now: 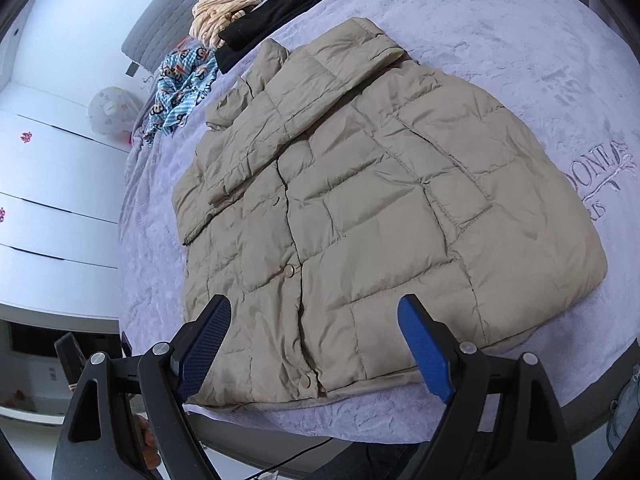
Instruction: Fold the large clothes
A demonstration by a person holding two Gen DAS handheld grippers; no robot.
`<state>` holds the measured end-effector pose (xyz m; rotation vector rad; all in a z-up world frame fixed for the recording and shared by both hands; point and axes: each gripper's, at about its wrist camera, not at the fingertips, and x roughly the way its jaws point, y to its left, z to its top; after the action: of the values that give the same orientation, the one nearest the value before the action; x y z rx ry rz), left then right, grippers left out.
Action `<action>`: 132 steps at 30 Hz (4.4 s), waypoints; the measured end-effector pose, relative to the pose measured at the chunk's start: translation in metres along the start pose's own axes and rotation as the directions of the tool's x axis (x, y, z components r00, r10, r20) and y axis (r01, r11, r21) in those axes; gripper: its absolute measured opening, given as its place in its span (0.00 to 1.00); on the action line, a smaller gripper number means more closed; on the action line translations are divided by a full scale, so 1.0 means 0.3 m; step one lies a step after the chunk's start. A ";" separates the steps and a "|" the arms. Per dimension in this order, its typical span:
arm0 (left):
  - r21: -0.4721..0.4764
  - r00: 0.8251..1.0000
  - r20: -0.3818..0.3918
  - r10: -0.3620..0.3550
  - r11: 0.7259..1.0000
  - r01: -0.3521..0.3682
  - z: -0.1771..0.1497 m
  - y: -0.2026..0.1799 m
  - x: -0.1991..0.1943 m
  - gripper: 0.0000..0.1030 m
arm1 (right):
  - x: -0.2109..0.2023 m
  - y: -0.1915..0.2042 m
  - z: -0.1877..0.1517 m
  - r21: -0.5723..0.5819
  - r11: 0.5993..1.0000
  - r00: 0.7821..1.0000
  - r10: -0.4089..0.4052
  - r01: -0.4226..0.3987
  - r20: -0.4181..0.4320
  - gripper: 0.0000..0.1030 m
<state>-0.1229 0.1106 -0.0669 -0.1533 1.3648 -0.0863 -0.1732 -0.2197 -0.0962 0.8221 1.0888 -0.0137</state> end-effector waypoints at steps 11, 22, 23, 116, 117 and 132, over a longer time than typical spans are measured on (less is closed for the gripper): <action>-0.158 0.989 -0.012 -0.151 0.977 0.147 -0.116 0.066 -0.003 0.99 | -0.026 -0.211 0.031 0.171 0.983 0.994 0.075 -0.061 -0.075 0.85; -0.341 0.941 -0.021 -0.338 0.887 0.311 -0.199 0.246 0.048 0.99 | -0.018 -0.481 -0.022 0.414 0.908 0.979 0.139 -0.066 -0.150 0.85; -0.363 0.935 -0.018 -0.354 0.874 0.324 -0.205 0.265 0.057 0.99 | -0.016 -0.501 -0.032 0.432 0.899 0.979 0.139 -0.063 -0.147 0.85; 0.059 0.962 0.239 -0.135 0.991 0.124 1.194 -0.175 0.305 0.69 | 0.513 0.175 1.179 -0.127 0.991 0.999 0.035 -0.032 0.019 0.53; 0.085 0.963 0.215 -0.162 0.985 0.147 1.185 -0.209 0.333 0.69 | 0.528 0.195 1.159 -0.157 0.987 0.999 0.044 -0.045 -0.010 0.33; 0.179 0.981 0.192 -0.041 0.984 0.007 1.263 -0.304 0.605 0.63 | 0.847 0.190 1.127 -0.316 0.948 0.989 -0.077 0.034 -0.124 0.00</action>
<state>0.2873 0.0158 -0.1536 -0.0272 1.1535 -0.2077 0.2370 -0.2861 -0.1933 0.5107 1.2046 0.1670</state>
